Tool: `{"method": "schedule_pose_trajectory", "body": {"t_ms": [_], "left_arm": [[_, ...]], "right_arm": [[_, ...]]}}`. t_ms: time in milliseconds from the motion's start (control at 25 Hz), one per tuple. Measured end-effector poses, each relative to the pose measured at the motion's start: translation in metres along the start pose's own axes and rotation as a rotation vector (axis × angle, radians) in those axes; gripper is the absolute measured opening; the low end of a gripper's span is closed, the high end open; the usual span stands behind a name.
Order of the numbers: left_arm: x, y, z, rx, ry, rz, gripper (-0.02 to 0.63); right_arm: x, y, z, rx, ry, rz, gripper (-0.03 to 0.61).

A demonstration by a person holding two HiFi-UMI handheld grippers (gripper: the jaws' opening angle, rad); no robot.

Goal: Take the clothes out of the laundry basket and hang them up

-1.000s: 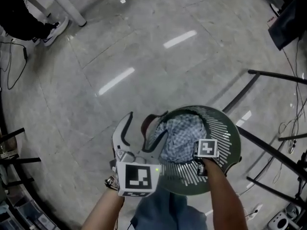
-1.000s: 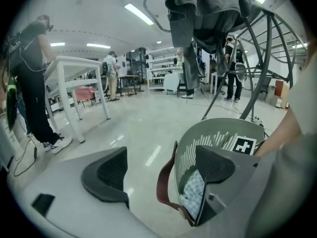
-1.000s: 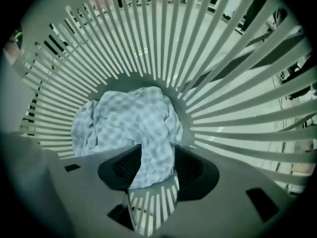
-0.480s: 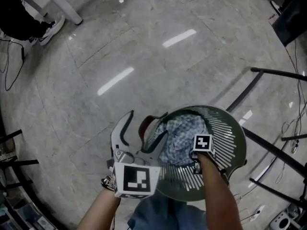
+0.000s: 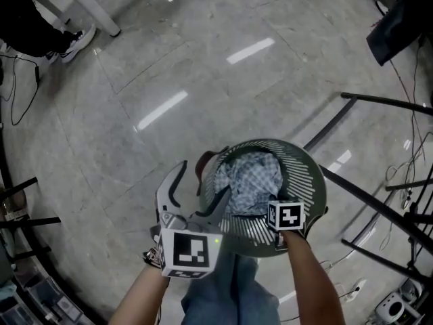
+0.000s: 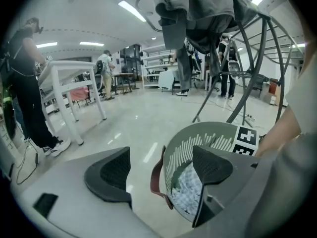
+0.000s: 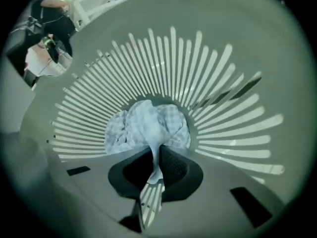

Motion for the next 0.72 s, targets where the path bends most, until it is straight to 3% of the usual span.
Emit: {"method": "schedule_pose_trajectory", "body": {"t_ms": [200, 720], "left_arm": [[0.000, 0.023, -0.031, 0.013, -0.021, 0.009, 0.388], [0.012, 0.103, -0.087, -0.014, -0.052, 0.037, 0.360]], "right_arm": [[0.040, 0.003, -0.054, -0.089, -0.033, -0.199, 0.026], [0.111, 0.010, -0.203, -0.268, -0.043, -0.503, 0.026]]}}
Point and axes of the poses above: the fingertips, and each gripper's own axes: z forward along the fingers, x to its left, y out of its top, the point moved 10 cm from there along -z, backward along the fingers, and after that the axes turned 14 degrees about y, right-handed, at the moved point
